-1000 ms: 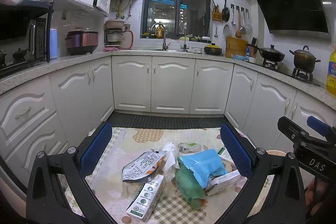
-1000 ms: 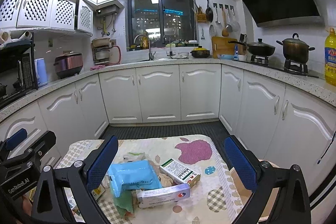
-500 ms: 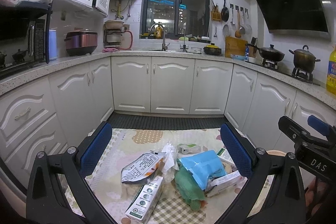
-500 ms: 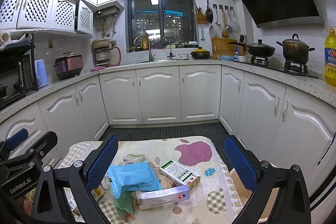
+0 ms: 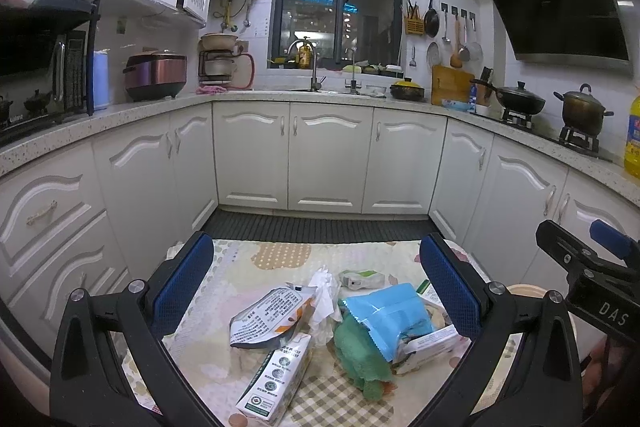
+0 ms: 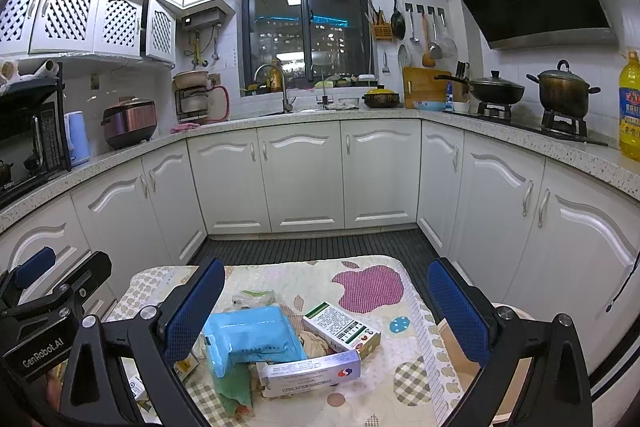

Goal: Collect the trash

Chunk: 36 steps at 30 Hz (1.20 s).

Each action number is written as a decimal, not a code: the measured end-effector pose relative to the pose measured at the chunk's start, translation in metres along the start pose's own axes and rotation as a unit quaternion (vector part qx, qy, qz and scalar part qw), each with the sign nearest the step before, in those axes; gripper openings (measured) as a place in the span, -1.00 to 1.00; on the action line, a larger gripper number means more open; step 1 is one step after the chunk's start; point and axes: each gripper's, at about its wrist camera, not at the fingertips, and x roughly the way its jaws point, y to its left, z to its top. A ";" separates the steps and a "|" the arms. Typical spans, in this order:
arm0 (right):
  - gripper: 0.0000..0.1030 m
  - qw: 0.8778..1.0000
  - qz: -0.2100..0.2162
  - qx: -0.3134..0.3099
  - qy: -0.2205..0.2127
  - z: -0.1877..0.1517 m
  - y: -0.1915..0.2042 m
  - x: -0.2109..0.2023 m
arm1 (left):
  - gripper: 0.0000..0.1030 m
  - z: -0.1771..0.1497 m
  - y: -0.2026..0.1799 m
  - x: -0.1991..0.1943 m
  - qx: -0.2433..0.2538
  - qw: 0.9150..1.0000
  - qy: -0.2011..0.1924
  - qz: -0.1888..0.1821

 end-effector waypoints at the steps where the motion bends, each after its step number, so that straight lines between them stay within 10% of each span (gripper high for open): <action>1: 0.96 1.000 0.001 0.001 0.001 0.000 0.000 0.000 | 0.99 0.000 0.000 0.000 0.000 1.000 0.000 0.000; 36: 0.96 1.000 -0.001 0.002 0.008 -0.003 -0.006 0.006 | 0.99 -0.003 0.000 0.003 0.002 1.000 0.002 0.001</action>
